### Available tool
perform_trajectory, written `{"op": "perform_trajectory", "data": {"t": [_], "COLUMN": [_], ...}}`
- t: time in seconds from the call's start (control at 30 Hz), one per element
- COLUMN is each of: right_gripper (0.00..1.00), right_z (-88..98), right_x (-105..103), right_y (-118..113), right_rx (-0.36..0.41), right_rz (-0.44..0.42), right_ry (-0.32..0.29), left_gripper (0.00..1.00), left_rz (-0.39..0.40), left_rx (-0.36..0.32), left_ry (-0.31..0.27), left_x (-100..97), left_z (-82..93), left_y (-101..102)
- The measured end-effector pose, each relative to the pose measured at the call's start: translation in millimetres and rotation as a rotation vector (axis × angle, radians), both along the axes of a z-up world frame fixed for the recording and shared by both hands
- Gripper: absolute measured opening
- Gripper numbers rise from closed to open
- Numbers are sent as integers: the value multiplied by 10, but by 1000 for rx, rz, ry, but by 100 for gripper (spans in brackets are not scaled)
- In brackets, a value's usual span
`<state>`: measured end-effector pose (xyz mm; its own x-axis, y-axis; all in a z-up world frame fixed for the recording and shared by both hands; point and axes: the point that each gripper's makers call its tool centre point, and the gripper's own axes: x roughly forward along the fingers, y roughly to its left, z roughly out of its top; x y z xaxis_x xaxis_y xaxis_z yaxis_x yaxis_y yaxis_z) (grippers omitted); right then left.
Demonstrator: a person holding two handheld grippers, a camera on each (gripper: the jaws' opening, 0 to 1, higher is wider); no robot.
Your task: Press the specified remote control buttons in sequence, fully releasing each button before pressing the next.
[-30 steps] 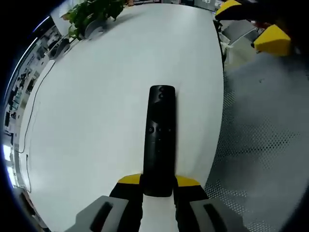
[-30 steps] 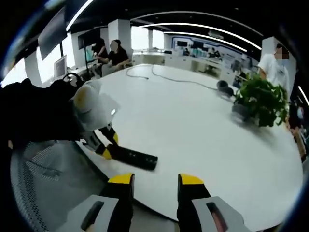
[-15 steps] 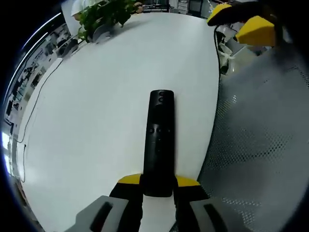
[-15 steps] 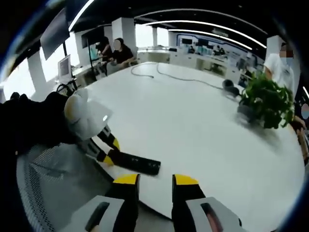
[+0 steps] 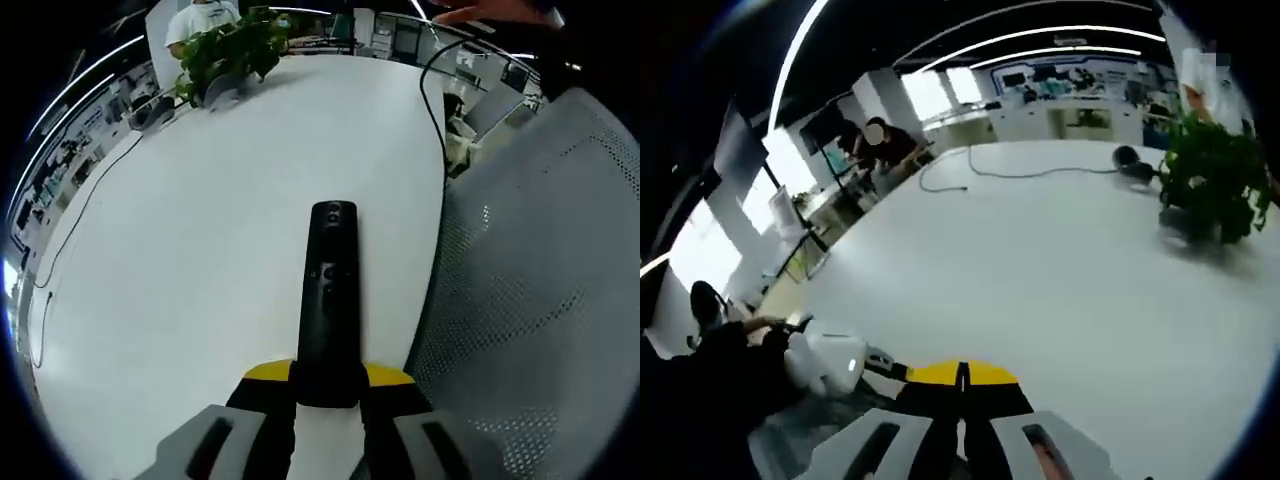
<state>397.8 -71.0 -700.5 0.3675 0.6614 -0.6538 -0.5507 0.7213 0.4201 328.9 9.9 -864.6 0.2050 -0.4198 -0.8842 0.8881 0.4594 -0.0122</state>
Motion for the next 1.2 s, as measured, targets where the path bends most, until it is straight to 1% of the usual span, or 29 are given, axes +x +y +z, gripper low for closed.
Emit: {"op": "perform_trajectory", "data": {"t": [0.03, 0.1, 0.13, 0.17, 0.23, 0.27, 0.37, 0.4, 0.43, 0.47, 0.53, 0.57, 0.63, 0.7, 0.77, 0.87, 0.97, 1.07, 1.17, 1.2], "right_gripper": [0, 0, 0, 0, 0, 0, 0, 0, 0, 0, 0, 0, 0, 0, 0, 0, 0, 0, 0, 0], "right_z": [-36, -249, -362, -534, -747, -890, -1141, -1186, -1213, -1227, -1249, -1255, -1262, -1296, -1355, -1407, -1450, -1461, -1446, -1461], "right_x": [-4, -57, -82, -82, -107, -138, -198, -209, -205, -182, -192, -178, -151, -139, -136, -185, -217, -218, -203, -200], "right_y": [42, 98, 116, 131, 130, 120, 85, 73, 58, 64, 31, 2, -45, -93, -128, -132, -138, -127, -67, -60], "right_rx": [6, -32, -49, -61, -82, -107, -141, -146, -138, -123, -121, -132, -159, -188, -194, -179, -200, -226, -226, -240], "right_rz": [22, 75, 95, 82, 64, 61, 25, 16, -5, -27, -44, -49, -57, -35, -39, -36, -14, 13, 40, 50], "right_ry": [33, 153, 207, 270, 334, 376, 431, 435, 413, 392, 368, 342, 319, 292, 291, 335, 335, 310, 280, 272], "left_gripper": [24, 24, 24, 24, 24, 24, 24, 25, 25, 25, 25, 25, 25, 25, 25, 25, 25, 25, 25, 25], "left_rz": [-1, -3, -2, -2, -6, -13, -40, -50, -70, -61, -60, -61, -59, -61, -64, -65, -67, -67, -69, -69], "left_rx": [-6, -27, -36, -43, -54, -54, -42, -38, -34, -35, -39, -40, -41, -39, -38, -41, -41, -43, -41, -41], "left_ry": [-2, -3, -1, 1, 2, 0, -17, -23, -36, -31, -29, -29, -26, -26, -27, -27, -28, -26, -26, -26], "left_x": [0, 1, 3, 4, 2, 1, -8, -8, -8, -7, 2, 4, 7, 7, 8, 9, 11, 13, 15, 16], "left_z": [1, 3, 4, 5, 7, 6, 4, 2, 2, 3, 5, 5, 5, 4, 4, 5, 6, 6, 7, 7], "left_y": [4, 8, 12, 13, 5, -2, -11, -12, -18, -14, -12, -12, -10, -10, -10, -10, -11, -11, -10, -9]}}
